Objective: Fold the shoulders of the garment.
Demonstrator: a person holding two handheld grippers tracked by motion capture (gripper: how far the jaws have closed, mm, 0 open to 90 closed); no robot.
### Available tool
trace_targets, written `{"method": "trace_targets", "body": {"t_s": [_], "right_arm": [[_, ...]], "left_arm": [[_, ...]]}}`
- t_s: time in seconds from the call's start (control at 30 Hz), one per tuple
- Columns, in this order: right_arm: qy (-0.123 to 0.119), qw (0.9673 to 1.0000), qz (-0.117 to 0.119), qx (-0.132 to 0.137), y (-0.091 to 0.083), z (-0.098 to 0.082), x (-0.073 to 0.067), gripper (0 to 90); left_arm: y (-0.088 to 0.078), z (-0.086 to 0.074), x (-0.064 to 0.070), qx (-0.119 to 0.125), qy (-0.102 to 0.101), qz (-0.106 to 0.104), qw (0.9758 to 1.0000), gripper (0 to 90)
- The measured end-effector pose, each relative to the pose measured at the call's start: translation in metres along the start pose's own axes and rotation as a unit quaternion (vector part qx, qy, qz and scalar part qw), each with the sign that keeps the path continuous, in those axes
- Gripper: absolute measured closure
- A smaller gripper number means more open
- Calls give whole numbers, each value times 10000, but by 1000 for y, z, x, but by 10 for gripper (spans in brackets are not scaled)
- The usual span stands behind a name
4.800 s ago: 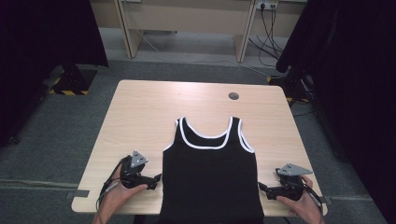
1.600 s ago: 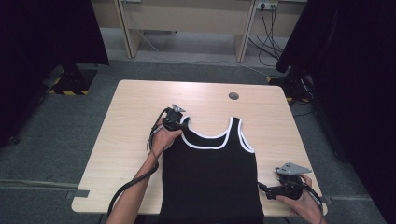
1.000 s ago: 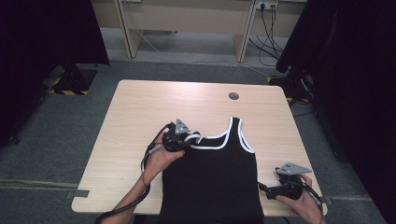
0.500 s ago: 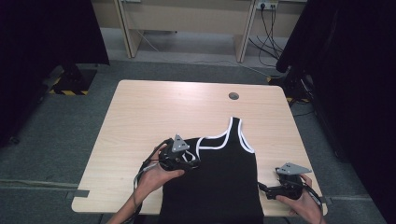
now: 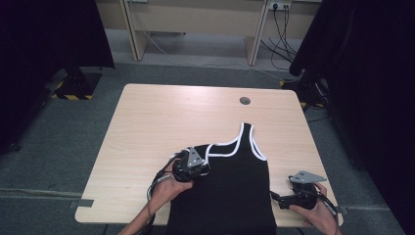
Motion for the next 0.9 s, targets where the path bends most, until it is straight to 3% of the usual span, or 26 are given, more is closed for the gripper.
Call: {"method": "trace_targets", "body": {"t_s": [0.1,0.2,0.27,0.4,0.47,0.5,0.57,0.6,0.63,0.67,0.9], "right_arm": [[-2,10000,0,1,0,0,0,55],[-3,10000,-1,2,0,0,0,54],[-9,10000,0,7,0,0,0,55],[-6,10000,-3,5,0,0,0,54],[-5,10000,-8,4,0,0,0,54],[-4,10000,-7,4,0,0,0,54],[-3,10000,-5,6,0,0,0,54],[7,10000,20,12,0,0,0,54],[7,10000,20,12,0,0,0,54],[112,9999,77,39,-1,1,1,56],[200,9998,70,31,-1,3,2,87]], "left_arm": [[-15,6,7,196,16,-114,9997,830],[-24,0,13,140,102,-155,9997,828],[-25,-16,15,-6,22,-247,9997,817],[-25,-29,19,-61,-99,-402,9991,786],[-26,-30,20,-4,-147,-399,9991,693],[-27,-30,20,24,-149,-374,9992,603],[-29,-30,21,41,-166,-359,9992,566],[-31,-30,21,34,-190,-345,9992,422],[-32,-30,22,49,-208,-310,9993,422],[-36,-32,22,55,-258,-259,9993,319],[-39,-45,16,-63,-452,-127,9989,154]]}}
Point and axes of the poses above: each handheld gripper's, and its own axes: y roughly forward along the jaws, z roughly out of its top, x roughly to its right, the point moved 9 cm from there along y, roughly forward along the jaws, and after that the axes turned 1 degree about -y, right-handed, at the moved point
